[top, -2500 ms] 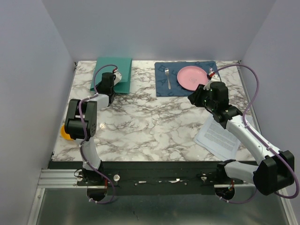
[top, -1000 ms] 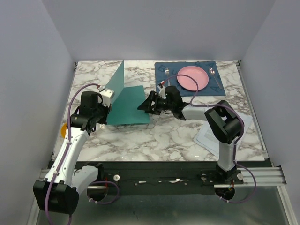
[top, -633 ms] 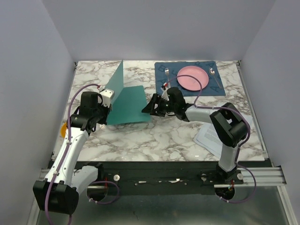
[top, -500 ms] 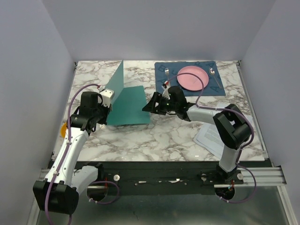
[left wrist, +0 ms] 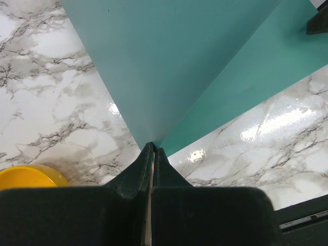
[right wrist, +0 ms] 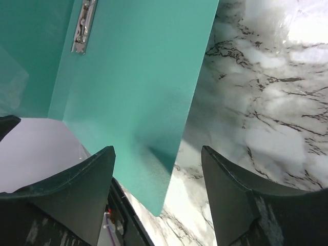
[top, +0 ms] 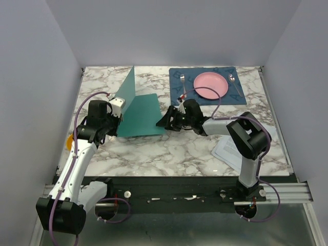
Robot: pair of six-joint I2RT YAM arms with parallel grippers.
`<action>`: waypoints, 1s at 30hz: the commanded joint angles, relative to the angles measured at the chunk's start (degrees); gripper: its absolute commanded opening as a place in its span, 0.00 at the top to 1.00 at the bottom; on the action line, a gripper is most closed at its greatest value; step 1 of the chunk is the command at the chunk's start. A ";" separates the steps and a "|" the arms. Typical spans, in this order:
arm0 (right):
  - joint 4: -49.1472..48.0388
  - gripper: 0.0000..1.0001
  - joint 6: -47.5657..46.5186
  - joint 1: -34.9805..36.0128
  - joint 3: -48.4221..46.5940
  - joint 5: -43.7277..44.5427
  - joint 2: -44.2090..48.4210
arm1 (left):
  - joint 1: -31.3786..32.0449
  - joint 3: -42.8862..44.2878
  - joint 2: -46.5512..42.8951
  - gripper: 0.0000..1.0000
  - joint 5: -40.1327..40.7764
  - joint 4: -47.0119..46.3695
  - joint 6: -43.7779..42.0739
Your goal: Put the files into the folder
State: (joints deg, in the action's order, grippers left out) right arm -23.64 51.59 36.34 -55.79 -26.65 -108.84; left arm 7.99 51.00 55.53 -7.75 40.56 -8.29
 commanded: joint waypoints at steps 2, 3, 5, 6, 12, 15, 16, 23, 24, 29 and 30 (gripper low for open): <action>-12.54 0.28 7.71 0.40 0.42 -6.03 -3.65 | -0.08 2.00 -0.42 1.00 -3.41 0.58 1.61; -13.88 0.31 8.78 0.40 0.24 -6.65 -4.10 | -0.08 1.99 -0.33 1.00 -4.02 0.58 1.70; -17.30 0.36 11.41 0.40 -0.19 -8.67 -5.07 | -0.08 2.08 -0.33 1.00 -4.64 0.58 2.14; -18.10 0.43 12.21 0.40 -0.54 -9.11 -5.77 | -0.08 2.26 -0.42 1.00 -5.25 0.32 2.23; -17.25 0.88 10.12 0.23 1.21 -10.35 -2.36 | -0.08 2.87 -1.03 1.00 -6.14 0.49 3.46; -0.41 1.00 -2.07 0.31 1.04 -5.45 6.51 | -0.08 2.61 -1.91 1.00 -5.35 0.75 3.29; 3.91 1.00 -5.16 0.40 0.95 -1.77 12.10 | -0.08 2.52 -2.26 1.00 -5.09 0.75 3.46; 30.98 1.00 -24.42 0.40 3.67 9.42 28.67 | -0.08 0.59 -3.50 0.92 -5.61 1.28 2.67; 32.15 0.99 -25.13 0.31 5.06 9.51 30.68 | -0.08 0.68 -3.41 0.91 -4.83 1.72 2.67; 34.18 1.00 -24.00 0.40 12.97 10.22 34.74 | -0.08 2.60 -5.07 0.74 -0.52 3.39 3.28; 34.10 1.00 -23.56 0.40 14.47 10.65 35.35 | -0.08 3.05 -6.21 0.70 -0.08 4.26 3.28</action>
State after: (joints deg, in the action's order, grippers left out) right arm 0.32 31.35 36.36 -47.48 -19.09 -73.84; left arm 7.99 52.05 52.47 -11.64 42.54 -5.65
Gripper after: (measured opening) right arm 0.011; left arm 0.232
